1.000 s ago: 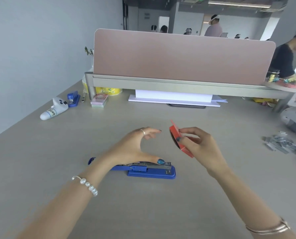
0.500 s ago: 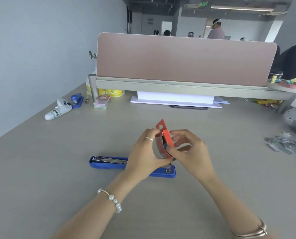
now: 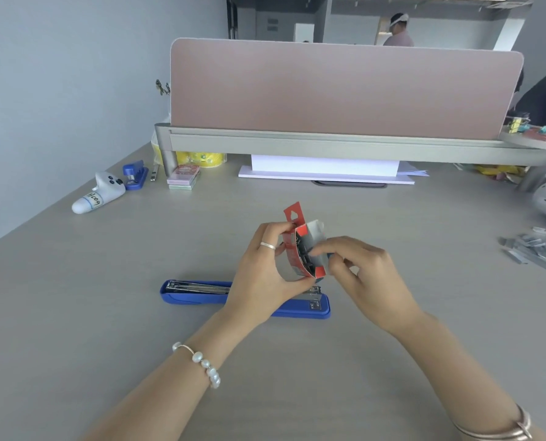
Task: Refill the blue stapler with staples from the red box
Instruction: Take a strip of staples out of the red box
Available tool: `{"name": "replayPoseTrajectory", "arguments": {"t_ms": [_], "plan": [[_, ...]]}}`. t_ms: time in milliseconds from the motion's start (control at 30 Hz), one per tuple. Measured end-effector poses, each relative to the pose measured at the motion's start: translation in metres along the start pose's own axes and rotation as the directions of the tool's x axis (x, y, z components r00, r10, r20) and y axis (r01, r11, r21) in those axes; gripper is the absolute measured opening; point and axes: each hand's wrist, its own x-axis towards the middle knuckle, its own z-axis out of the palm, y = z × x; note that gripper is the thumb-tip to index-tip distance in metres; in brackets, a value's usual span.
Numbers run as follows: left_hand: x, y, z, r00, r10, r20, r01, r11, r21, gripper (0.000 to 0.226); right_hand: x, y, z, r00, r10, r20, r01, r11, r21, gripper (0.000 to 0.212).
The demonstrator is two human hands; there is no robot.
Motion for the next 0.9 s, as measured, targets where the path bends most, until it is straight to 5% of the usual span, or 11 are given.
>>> {"name": "replayPoseTrajectory", "arguments": {"t_ms": [367, 633, 900], "plan": [[-0.001, 0.002, -0.002, 0.985, 0.135, -0.107, -0.127, 0.989, 0.075, 0.063, -0.004, -0.012, 0.008, 0.987, -0.117, -0.114, 0.056, 0.898, -0.436, 0.012], [0.000, 0.000, -0.004, 0.926, 0.374, -0.056, -0.335, 0.881, 0.334, 0.059, -0.006, -0.014, 0.014, 0.994, -0.045, -0.099, -0.010, 0.866, -0.500, 0.010], [-0.001, 0.000, 0.001, 0.905, 0.425, 0.011, -0.389, 0.818, 0.423, 0.060, -0.006, -0.012, 0.018, 0.989, -0.017, -0.144, -0.054, 0.876, -0.479, 0.012]]}}
